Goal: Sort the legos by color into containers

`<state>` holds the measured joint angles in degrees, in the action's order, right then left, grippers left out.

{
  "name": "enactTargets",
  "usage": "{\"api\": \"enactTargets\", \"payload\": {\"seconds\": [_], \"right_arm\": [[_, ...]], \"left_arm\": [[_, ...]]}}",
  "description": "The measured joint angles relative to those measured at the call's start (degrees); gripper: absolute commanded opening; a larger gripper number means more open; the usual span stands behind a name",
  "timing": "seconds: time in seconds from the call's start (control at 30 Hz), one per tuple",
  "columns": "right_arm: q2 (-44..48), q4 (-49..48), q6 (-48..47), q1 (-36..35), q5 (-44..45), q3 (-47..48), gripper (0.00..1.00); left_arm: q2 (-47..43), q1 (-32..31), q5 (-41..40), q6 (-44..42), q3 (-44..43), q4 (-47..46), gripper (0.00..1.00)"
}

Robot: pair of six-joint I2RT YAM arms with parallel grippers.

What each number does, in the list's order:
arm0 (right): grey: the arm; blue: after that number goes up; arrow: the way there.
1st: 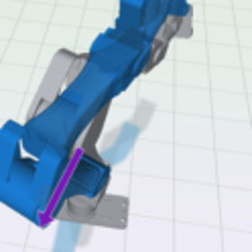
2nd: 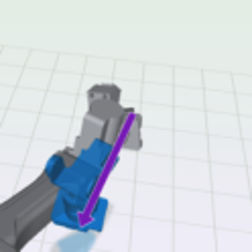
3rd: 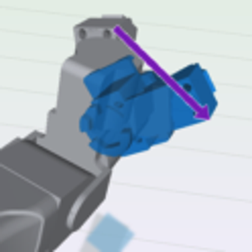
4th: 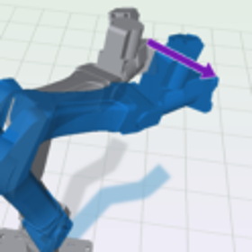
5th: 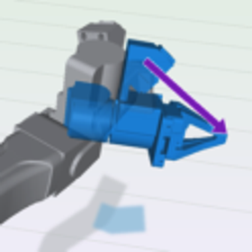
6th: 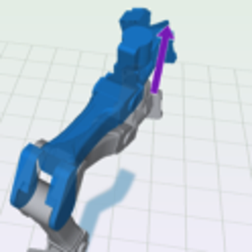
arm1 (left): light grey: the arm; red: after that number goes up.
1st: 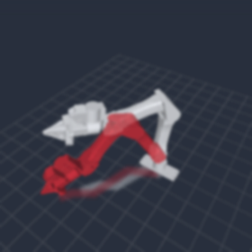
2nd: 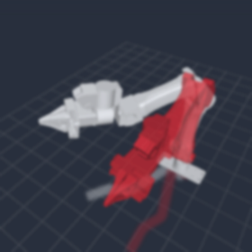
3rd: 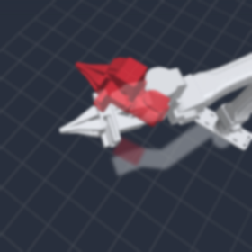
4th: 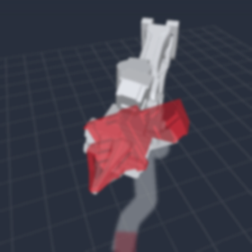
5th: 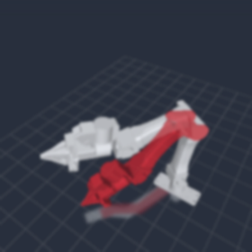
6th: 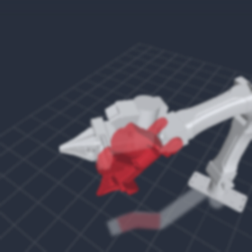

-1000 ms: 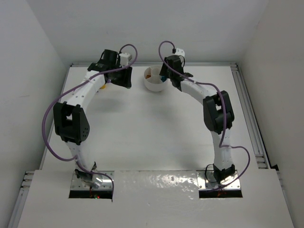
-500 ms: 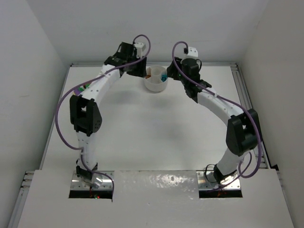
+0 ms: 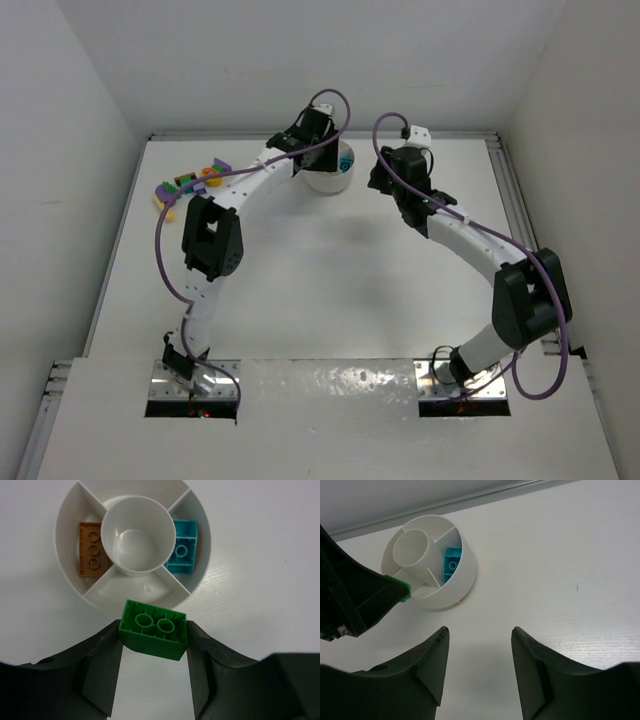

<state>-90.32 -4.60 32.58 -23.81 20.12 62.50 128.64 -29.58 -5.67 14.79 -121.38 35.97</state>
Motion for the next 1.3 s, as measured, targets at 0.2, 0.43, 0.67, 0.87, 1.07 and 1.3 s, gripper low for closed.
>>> {"api": "enactTargets", "payload": {"seconds": [0.2, 0.43, 0.67, 0.87, 1.07, 1.3], "right_arm": [[1.8, 0.6, 0.4, 0.0, 1.6, -1.2, 0.52], [2.3, 1.4, 0.3, 0.0, 3.1, -1.6, 0.52], [2.6, 1.9, 0.1, 0.0, 3.7, -1.6, 0.52], [2.7, 2.6, 0.0, 0.0, 3.7, -1.6, 0.52], [3.0, 3.2, 0.0, 0.0, 3.7, -1.6, 0.52], [3.0, 3.4, 0.0, 0.0, 3.3, -1.6, 0.52]], "left_arm": [[1.0, 0.2, -2.6, 2.7, -0.5, -1.5, 0.0], [2.1, 0.1, -3.7, 3.8, -0.4, -1.9, 0.0], [3.2, 0.1, -3.8, 3.8, -0.4, -3.6, 0.17], [4.3, 0.1, -3.9, 3.7, -0.4, -4.5, 0.37], [4.5, 0.2, -4.2, 3.1, -0.4, -4.6, 0.54], [4.5, 0.2, -4.6, 2.2, -0.4, -5.0, 0.67]]}}
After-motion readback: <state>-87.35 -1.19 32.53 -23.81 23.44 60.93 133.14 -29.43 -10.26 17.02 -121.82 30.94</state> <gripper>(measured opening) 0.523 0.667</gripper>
